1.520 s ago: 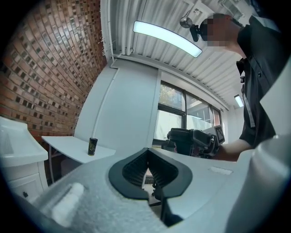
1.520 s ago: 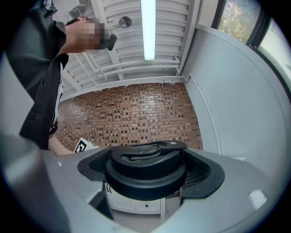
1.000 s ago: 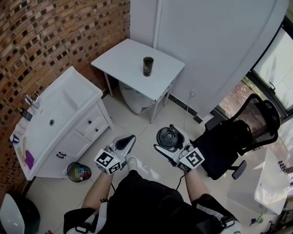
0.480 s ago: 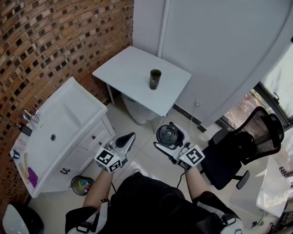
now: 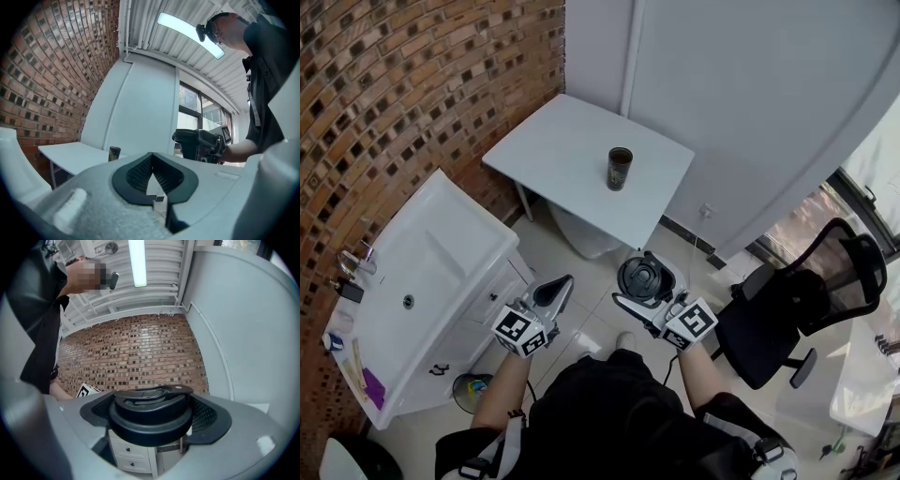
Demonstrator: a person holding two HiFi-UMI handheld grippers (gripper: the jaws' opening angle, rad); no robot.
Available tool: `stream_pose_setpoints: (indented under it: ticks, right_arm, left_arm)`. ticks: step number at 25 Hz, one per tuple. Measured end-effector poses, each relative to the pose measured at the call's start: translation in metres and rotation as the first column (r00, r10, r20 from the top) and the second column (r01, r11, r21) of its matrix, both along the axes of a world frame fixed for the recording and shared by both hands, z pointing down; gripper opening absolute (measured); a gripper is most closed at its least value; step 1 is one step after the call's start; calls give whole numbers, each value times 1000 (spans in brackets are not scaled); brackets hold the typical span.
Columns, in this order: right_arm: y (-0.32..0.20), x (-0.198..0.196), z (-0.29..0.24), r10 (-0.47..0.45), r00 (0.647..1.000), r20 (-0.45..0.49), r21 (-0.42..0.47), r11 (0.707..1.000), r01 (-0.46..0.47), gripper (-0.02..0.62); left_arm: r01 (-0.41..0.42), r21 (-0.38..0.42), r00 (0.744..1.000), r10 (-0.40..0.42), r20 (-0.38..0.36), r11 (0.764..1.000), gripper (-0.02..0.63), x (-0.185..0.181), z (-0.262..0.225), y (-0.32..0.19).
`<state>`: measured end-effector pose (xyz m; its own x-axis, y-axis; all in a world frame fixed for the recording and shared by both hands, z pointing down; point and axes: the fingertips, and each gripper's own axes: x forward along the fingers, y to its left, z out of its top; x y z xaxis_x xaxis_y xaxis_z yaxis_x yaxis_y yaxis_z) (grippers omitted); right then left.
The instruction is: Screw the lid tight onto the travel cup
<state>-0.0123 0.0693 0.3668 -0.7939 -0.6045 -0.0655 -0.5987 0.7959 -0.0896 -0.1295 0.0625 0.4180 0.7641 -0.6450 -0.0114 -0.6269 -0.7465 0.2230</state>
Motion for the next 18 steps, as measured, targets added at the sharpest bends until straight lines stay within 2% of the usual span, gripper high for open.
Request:
stream_pose_setpoints:
  ticks: [5, 9, 18]
  right_arm:
    - [-30, -4, 12, -35, 999, 5, -6, 999, 35, 476]
    - [-72, -1, 17, -65, 998, 5, -15, 998, 65, 476]
    - [-181, 31, 6, -129, 992, -3, 34, 991, 129, 476]
  left_arm:
    - [-5, -11, 1000, 5, 10, 1000, 3, 11, 8, -27]
    - [33, -23, 999, -32, 19, 999, 2, 9, 13, -61]
    - [96, 31, 995, -96, 19, 995, 2, 41, -3, -165]
